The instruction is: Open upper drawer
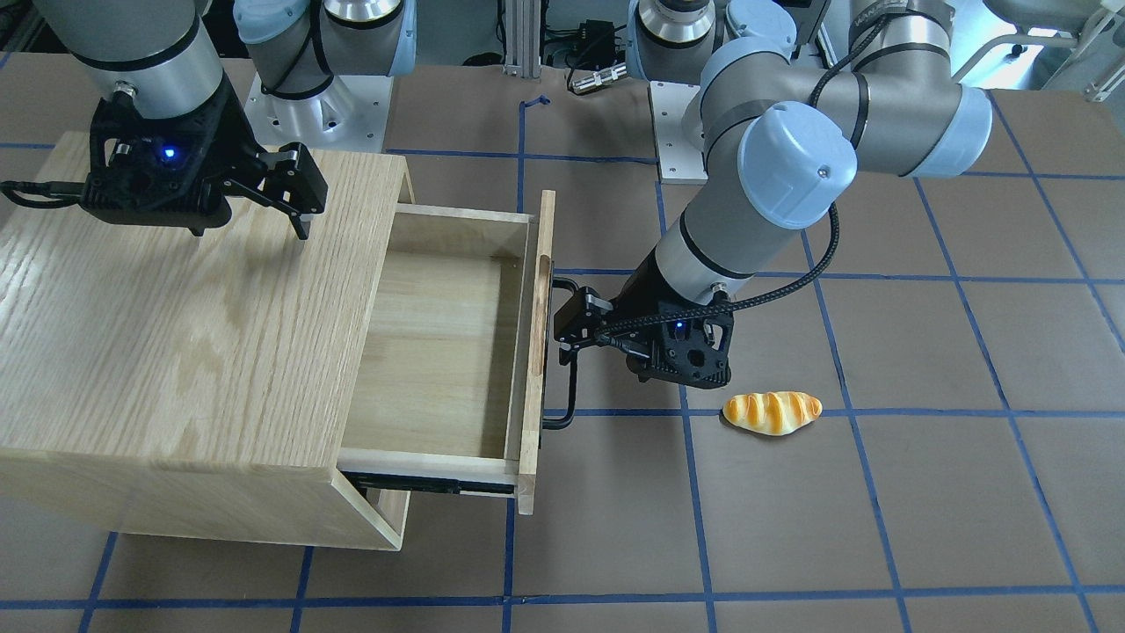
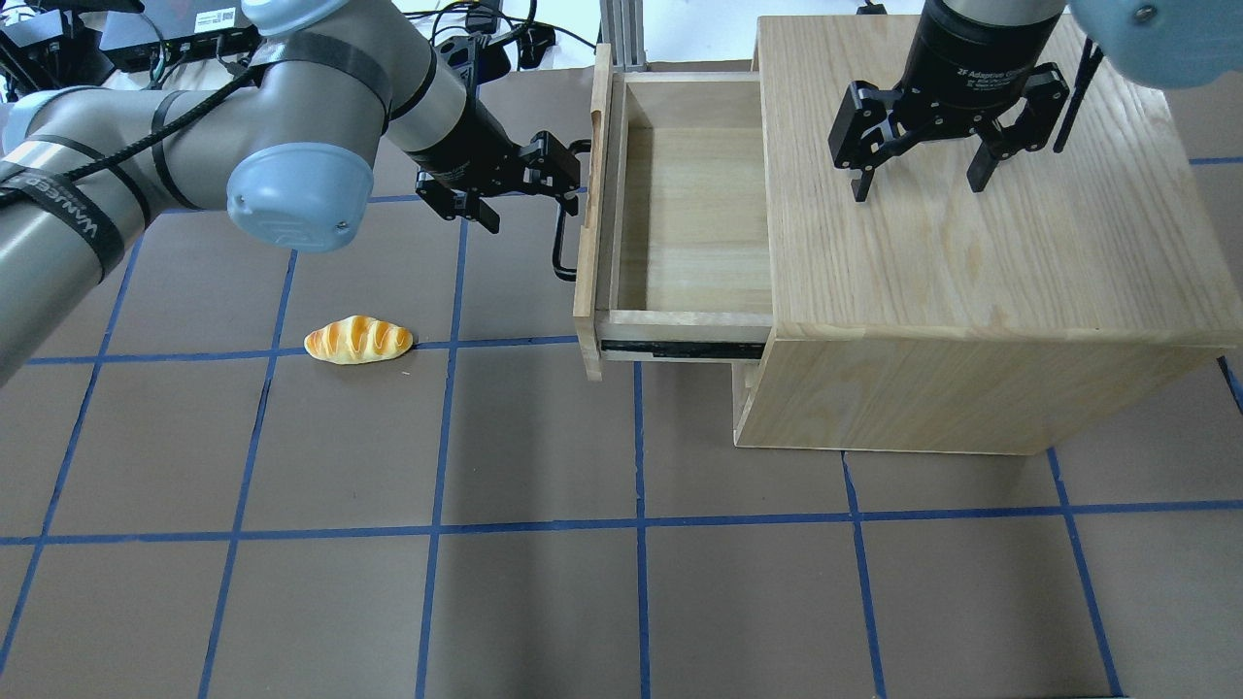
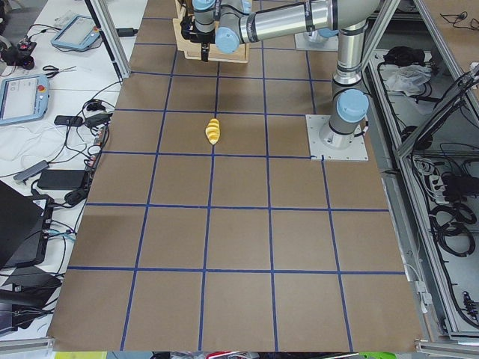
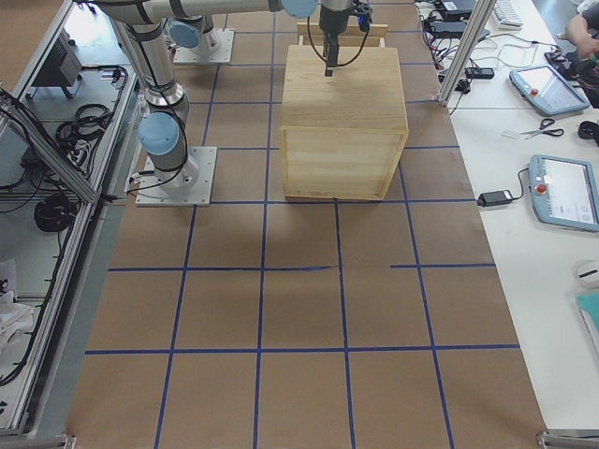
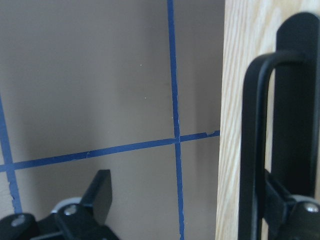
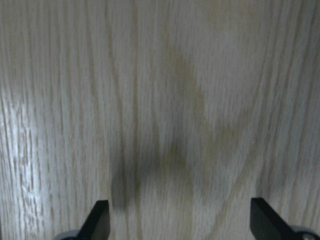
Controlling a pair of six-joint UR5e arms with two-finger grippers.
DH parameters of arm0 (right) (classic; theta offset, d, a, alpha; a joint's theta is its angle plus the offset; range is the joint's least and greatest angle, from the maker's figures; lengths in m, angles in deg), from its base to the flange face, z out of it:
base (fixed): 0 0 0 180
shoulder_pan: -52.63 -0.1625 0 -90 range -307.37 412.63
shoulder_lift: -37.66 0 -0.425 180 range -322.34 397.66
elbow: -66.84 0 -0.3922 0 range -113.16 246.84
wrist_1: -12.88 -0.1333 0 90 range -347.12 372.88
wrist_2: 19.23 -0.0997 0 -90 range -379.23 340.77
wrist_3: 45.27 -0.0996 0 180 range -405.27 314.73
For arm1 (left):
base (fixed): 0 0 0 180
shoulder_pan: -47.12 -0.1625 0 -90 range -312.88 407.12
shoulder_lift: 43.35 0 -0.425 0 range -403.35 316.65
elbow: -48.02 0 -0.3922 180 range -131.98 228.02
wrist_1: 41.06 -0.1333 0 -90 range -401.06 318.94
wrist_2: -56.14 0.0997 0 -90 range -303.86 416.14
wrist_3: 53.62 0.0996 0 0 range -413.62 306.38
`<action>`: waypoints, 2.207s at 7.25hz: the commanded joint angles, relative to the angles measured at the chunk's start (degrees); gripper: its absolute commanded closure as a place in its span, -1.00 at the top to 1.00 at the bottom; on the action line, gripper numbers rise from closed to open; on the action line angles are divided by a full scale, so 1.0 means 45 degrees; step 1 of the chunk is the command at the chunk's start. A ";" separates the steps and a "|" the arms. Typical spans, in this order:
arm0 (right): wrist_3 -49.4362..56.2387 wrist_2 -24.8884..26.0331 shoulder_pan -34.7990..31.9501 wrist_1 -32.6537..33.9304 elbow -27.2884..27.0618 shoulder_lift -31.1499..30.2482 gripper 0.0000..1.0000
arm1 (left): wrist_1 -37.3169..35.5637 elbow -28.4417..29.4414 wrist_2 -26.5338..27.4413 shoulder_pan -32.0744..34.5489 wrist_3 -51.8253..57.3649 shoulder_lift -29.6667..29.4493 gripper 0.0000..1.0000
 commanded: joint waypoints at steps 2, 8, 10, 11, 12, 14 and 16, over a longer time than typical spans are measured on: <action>-0.0009 0.0000 -0.0007 0.0000 0.0000 0.0001 1.00 | 0.0377 -0.0016 0.0354 -0.0383 0.0370 0.0274 1.00; -0.0009 0.0000 -0.0007 0.0000 0.0000 0.0001 1.00 | 0.1817 0.0625 0.0651 -0.0482 0.0510 0.0955 1.00; -0.0009 0.0000 0.0012 0.0000 0.0000 0.0001 1.00 | 0.4351 0.1716 0.2092 -0.1162 0.1206 0.1618 1.00; 0.0010 0.0000 -0.0007 0.0000 -0.0019 0.0001 1.00 | 0.5465 0.2283 0.2850 -0.1610 0.1793 0.1990 1.00; -0.0009 0.0000 -0.0007 0.0000 0.0000 0.0001 1.00 | 0.5766 0.2424 0.3902 -0.1789 0.2688 0.2380 1.00; -0.0009 0.0000 -0.0007 0.0000 0.0000 0.0001 1.00 | 0.5711 0.2406 0.4459 -0.1888 0.3009 0.2909 1.00; 0.0010 0.0000 -0.0007 0.0000 0.0000 0.0001 1.00 | 0.5710 0.2269 0.4944 -0.1908 0.2990 0.3223 1.00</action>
